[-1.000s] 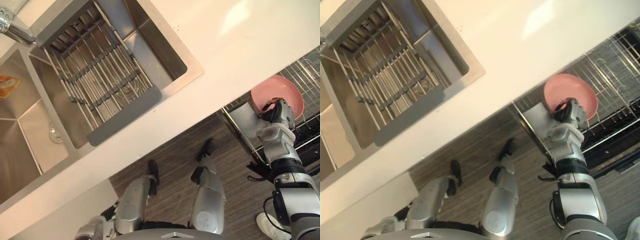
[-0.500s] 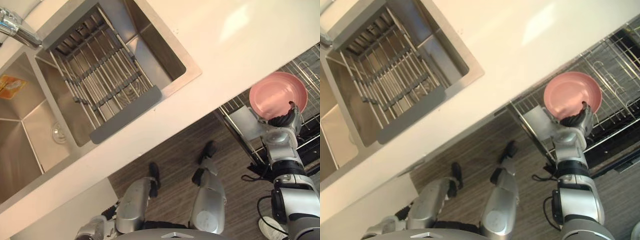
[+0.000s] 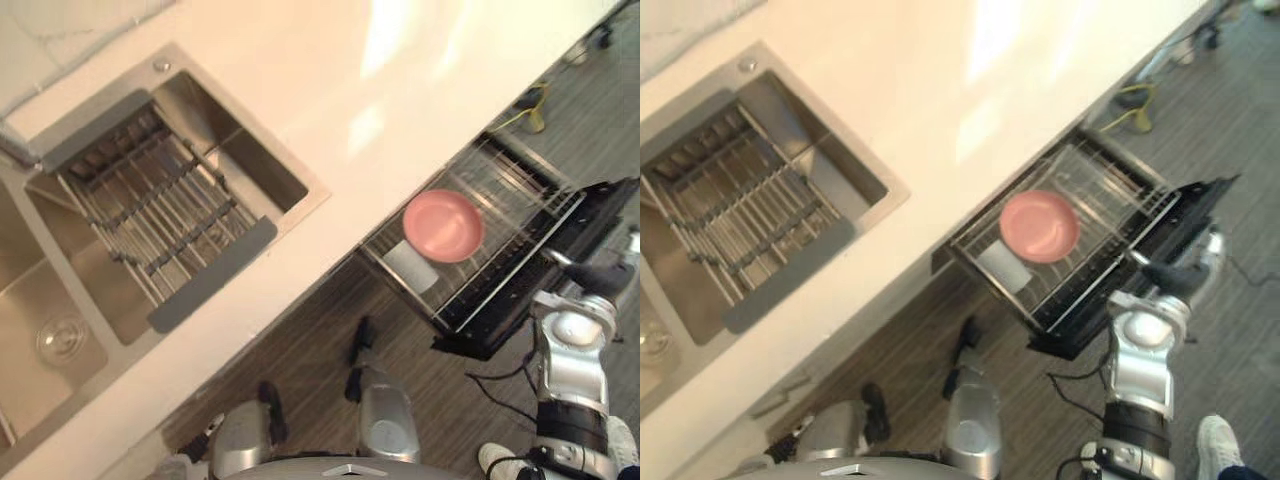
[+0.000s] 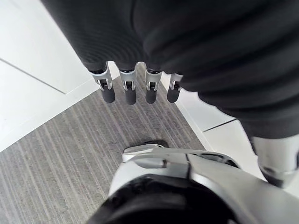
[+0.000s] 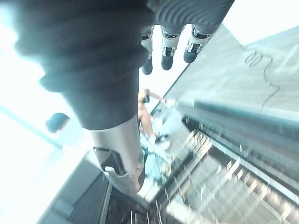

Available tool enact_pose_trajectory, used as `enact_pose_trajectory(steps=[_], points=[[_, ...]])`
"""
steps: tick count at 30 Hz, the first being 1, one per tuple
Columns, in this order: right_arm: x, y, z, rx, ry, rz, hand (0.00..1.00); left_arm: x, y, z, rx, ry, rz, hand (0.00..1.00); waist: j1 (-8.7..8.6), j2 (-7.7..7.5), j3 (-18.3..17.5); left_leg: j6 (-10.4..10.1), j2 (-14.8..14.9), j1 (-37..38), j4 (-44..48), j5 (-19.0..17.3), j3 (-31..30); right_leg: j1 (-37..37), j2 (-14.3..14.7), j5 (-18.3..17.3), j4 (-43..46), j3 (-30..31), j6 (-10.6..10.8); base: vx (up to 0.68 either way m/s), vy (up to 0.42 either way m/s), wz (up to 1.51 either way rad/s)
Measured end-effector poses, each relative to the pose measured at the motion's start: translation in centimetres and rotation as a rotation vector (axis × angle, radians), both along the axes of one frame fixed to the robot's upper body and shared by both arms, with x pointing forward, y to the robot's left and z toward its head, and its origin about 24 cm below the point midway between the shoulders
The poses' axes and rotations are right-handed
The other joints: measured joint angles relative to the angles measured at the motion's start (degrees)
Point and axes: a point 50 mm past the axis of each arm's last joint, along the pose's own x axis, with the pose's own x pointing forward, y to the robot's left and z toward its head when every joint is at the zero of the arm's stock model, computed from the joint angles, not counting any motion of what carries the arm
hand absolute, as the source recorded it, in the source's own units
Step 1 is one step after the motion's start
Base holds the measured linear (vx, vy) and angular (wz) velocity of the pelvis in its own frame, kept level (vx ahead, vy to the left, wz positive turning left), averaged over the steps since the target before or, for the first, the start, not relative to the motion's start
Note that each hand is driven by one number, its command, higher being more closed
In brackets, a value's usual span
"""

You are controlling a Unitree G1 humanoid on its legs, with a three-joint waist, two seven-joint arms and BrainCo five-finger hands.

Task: Walk over to the sink, pick up the cup, carry it to the dishwasher, place the cup inside the dishwasher, then close the dishwasher door

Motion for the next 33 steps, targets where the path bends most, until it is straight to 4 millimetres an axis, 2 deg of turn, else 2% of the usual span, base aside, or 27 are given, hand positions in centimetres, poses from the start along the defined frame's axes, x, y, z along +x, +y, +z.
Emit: enact_pose_trajectory(steps=[2,3,5,6,8,11,15,16,17,18,21,23,26,30,33], points=[[-2.2,-2.4,-0.1,0.067,-0.04,-0.122,0.0,-0.6,0.1,-0.1,0.001,0.023,0.006,0.0,-1.09,-0.43,-2.15,-0.61,0.62,2.52,-0.5,-0.57,1.48,2.23,1.24,0.28,-1.8,0.78,0.25,0.07,0.016,-0.32],[-2.9,-3.3,-0.3,0.084,-0.043,-0.161,1.0,-0.9,0.1,-0.1,0.001,0.029,0.009,0.0,-1.46,-0.54,-3.23,-0.65,0.65,2.79,-0.87,-0.6,1.79,2.48,1.47,0.41,-2.5,0.93,0.27,0.07,0.017,-0.28],[-6.2,-7.0,-0.8,0.185,-0.098,-0.296,1.0,-1.5,0.2,-0.2,0.004,0.053,0.025,0.0,-2.56,-0.86,-5.11,-0.96,0.81,4.63,-1.76,-1.11,3.22,3.7,2.4,0.94,-4.06,1.94,0.31,0.05,0.02,-0.29],[-7.1,-7.9,-0.9,0.21,-0.116,-0.33,1.0,-1.7,0.3,-0.2,0.006,0.058,0.036,0.0,-2.97,-0.92,-5.51,-1.01,0.89,4.74,-1.75,-1.34,3.49,3.66,2.51,0.9,-4.07,1.97,0.31,0.01,0.023,-0.29],[-10.6,-10.4,-1.9,0.336,-0.25,-0.376,1.0,-3.0,0.4,-0.4,0.008,0.107,0.08,0.0,-4.19,-1.5,-6.51,-1.16,0.96,5.28,-2.04,-1.73,4.36,3.68,2.72,0.4,-4.34,2.23,0.43,-0.03,0.013,-0.18],[-13.6,-11.3,-3.7,0.434,-0.373,-0.389,1.0,-4.5,0.4,-0.6,-0.01,0.168,0.14,0.0,-5.73,-1.83,-8.49,-1.17,1.0,5.49,-2.8,-1.77,4.85,3.35,2.84,0.34,-4.45,2.39,0.38,-0.04,-0.01,-0.09],[-15.0,-10.8,-6.2,0.546,-0.497,-0.389,1.0,-5.5,0.1,-0.9,-0.036,0.217,0.193,0.0,-6.73,-1.01,-9.33,-1.33,1.2,5.59,-2.93,-1.63,5.58,3.05,3.04,0.4,-4.46,2.47,0.16,-0.01,-0.015,-0.09],[-15.0,-10.3,-7.1,0.571,-0.519,-0.385,1.0,-5.5,-0.1,-0.9,-0.04,0.222,0.2,0.0,-6.72,-0.88,-9.26,-1.41,1.25,5.58,-3.04,-1.55,5.6,2.95,3.13,0.42,-4.46,2.48,0.13,0.0,0.0,0.0],[-14.6,-9.3,-8.4,0.607,-0.535,-0.38,1.0,-5.6,-0.4,-1.0,-0.055,0.226,0.229,0.0,-6.65,0.14,-9.29,-1.56,1.31,5.57,-3.29,-1.28,5.58,2.84,3.19,0.42,-4.46,2.44,0.11,0.0,0.0,0.0],[-14.3,-8.8,-8.9,0.623,-0.541,-0.379,1.0,-5.6,-0.6,-1.1,-0.061,0.23,0.233,0.0,-6.6,0.44,-9.16,-1.62,1.3,5.57,-3.52,-1.06,5.59,2.74,3.19,0.42,-4.46,2.43,0.1,0.02,-0.003,0.03],[-13.0,-6.9,-10.9,0.694,-0.553,-0.369,1.0,-5.5,-1.6,-1.2,-0.092,0.227,0.268,0.0,-5.88,2.89,-8.19,-1.69,1.38,5.47,-3.78,-0.64,5.54,2.68,3.04,0.32,-4.46,2.02,0.07,0.02,0.011,0.06],[-11.7,-5.0,-12.5,0.755,-0.554,-0.334,1.0,-5.5,-2.3,-1.3,-0.115,0.224,0.288,0.0,-3.82,4.87,-7.58,-2.04,1.64,4.83,-3.82,-0.1,5.43,2.25,2.77,0.11,-4.44,1.48,-0.02,0.02,0.017,0.12],[-10.3,-3.2,-12.7,0.764,-0.565,-0.245,1.0,-5.4,-2.7,-1.3,-0.136,0.215,0.311,0.0,-3.05,5.2,-7.5,-2.03,1.12,4.32,-6.01,2.62,5.4,1.91,1.78,-0.23,-4.44,-1.07,-0.22,0.01,-0.009,0.39],[-9.4,-2.6,-12.7,0.758,-0.55,-0.186,1.0,-5.0,-2.7,-1.3,-0.15,0.197,0.33,0.0,-1.54,5.0,-7.1,-1.19,-0.19,3.66,-7.85,6.08,5.89,2.16,0.0,-0.68,-4.46,-4.03,-0.37,-0.02,0.005,0.44],[-8.4,-1.4,-13.3,0.792,-0.526,-0.154,1.0,-4.6,-2.8,-1.2,-0.177,0.17,0.36,0.0,-0.37,5.08,-6.72,-0.65,-0.13,2.74,-7.56,6.49,7.49,2.28,-0.85,-1.17,-4.09,-8.21,-0.42,-0.05,0.003,0.19]])
